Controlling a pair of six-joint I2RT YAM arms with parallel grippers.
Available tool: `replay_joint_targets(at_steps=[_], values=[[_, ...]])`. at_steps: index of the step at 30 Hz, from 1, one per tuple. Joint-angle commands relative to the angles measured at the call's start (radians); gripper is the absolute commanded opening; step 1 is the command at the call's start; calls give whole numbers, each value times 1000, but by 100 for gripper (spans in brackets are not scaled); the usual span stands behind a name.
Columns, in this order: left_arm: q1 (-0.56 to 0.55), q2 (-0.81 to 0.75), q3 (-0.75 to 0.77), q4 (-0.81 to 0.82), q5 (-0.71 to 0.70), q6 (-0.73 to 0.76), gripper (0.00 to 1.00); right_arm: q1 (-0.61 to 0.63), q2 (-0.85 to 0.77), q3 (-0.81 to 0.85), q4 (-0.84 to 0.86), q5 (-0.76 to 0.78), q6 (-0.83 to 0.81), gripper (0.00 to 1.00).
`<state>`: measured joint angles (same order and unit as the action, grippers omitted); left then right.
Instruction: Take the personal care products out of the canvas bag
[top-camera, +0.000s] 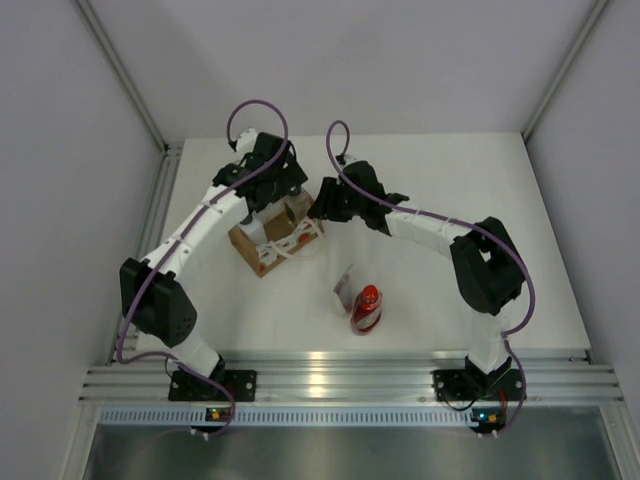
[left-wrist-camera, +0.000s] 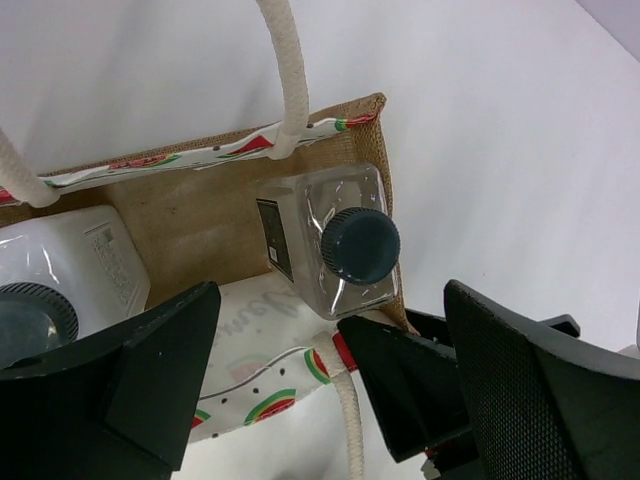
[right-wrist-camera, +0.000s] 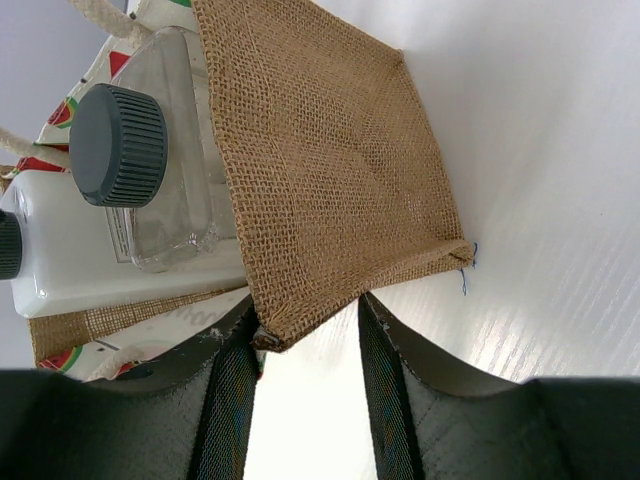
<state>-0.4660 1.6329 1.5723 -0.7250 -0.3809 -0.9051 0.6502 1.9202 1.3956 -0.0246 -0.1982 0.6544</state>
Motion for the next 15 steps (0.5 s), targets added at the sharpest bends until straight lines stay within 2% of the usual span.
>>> replay_joint_targets(at_steps=[1,5,13,15], values=[[1,31,35,4,-3,-51,97,-23,0,40,-8,5,-15,41],[1,88,40,4,-23,-52,92,-23,0,40,-5,3,-13,41],[1,168,52,4,16,-51,91,-23,2,33,2,5,-13,41],[1,168,49,6,13,-57,79,-23,0,33,3,5,-13,41]])
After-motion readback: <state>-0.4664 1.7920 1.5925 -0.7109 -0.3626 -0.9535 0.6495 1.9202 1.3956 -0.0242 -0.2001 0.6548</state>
